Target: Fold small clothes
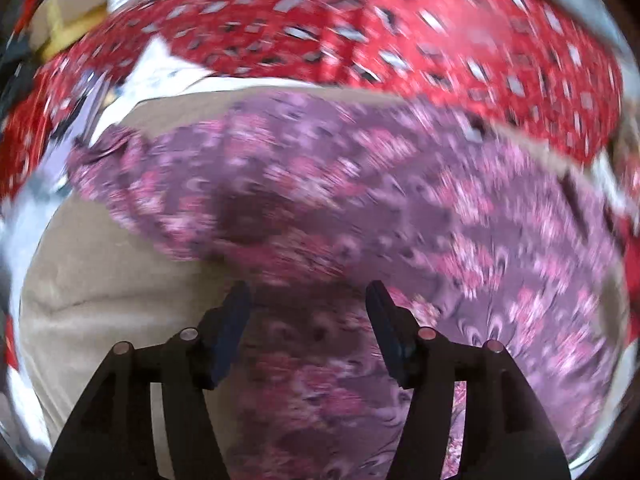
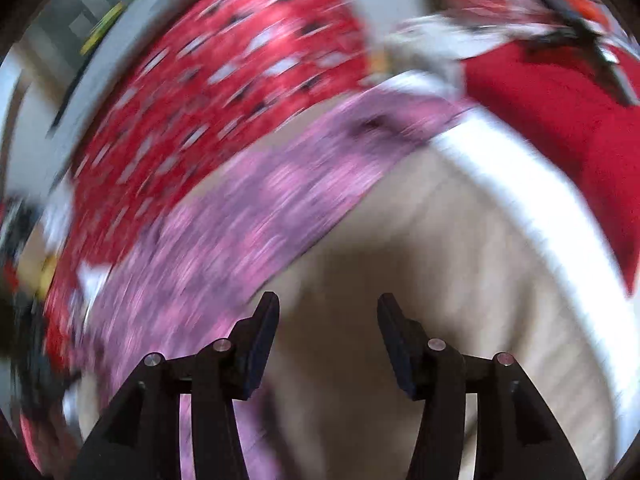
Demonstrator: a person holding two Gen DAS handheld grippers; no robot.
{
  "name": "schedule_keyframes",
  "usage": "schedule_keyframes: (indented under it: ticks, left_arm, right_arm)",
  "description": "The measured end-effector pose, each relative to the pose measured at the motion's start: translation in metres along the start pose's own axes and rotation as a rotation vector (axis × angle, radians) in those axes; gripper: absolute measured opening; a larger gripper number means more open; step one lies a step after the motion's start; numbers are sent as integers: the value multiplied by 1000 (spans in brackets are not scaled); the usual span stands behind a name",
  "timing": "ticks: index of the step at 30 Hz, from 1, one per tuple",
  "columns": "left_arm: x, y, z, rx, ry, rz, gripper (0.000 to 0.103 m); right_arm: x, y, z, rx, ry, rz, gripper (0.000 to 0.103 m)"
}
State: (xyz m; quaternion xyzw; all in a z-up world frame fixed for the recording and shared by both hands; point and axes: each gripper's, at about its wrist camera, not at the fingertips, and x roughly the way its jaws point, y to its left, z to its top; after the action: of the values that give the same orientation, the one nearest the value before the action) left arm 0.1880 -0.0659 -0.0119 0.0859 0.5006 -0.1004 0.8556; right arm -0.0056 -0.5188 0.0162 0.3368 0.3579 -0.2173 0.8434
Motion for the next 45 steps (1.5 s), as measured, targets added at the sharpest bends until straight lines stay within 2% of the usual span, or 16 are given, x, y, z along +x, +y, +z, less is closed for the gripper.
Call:
schedule_keyframes:
  ticks: [2,4,9,12,14,16,17,20,22,26,29,33,38,40,44,45]
  left_arm:
    - [17,-16,-5,45,25,28,59]
    - [34,-27,-10,55,71,49,59]
    - [37,-19,-9,4,54,35,59]
    - [36,-11,-2,-15,60,9,59]
    - [32,-13,5,-34,48,-9,59]
    - [29,-16,13,-51,27,-37,59]
    - [29,-18,18,-62,14,-53,59]
    - [28,-24,36,-94,-26,-97,59]
    - [28,-29,47,-96,-51,-96,59]
    - [26,-29,48,-93,-92,-84,60]
    - [28,-13,53,-114,-85,-139,62]
    - [31,12,59,-135,-80,-162,62]
    - [35,51,58,-214,-49,-218,62]
    - [33,67,59,-249,-57,-225,62]
    - [31,89,60,-296,-63,-264,62]
    - [31,93,60,-305,-62,-278,62]
  right_arm:
    - [1,-9,23,-8,-31,-45,54]
    - [7,-7,46,-66,-54,-87,62]
    - [43,23,74,-304,-108,-250,74]
    - [82,28,88,-396,-67,-415,73]
    - [103,21,95,-396,-17,-458,60]
    - [104,13,101,-376,-10,-415,15]
    - [98,8,107,-342,-31,-391,11]
    - [70,4,118,-268,-93,-295,8]
    - [42,16,121,-217,-131,-168,7]
    - [24,45,115,-204,-123,-52,7]
    - [19,86,95,-205,-82,62,7]
    - [29,150,63,-199,-24,204,7]
    - [59,228,20,-236,70,315,7]
    - [79,278,-10,-263,131,373,7]
    - [100,325,-42,-290,180,421,9]
    - [104,336,-53,-296,199,425,14]
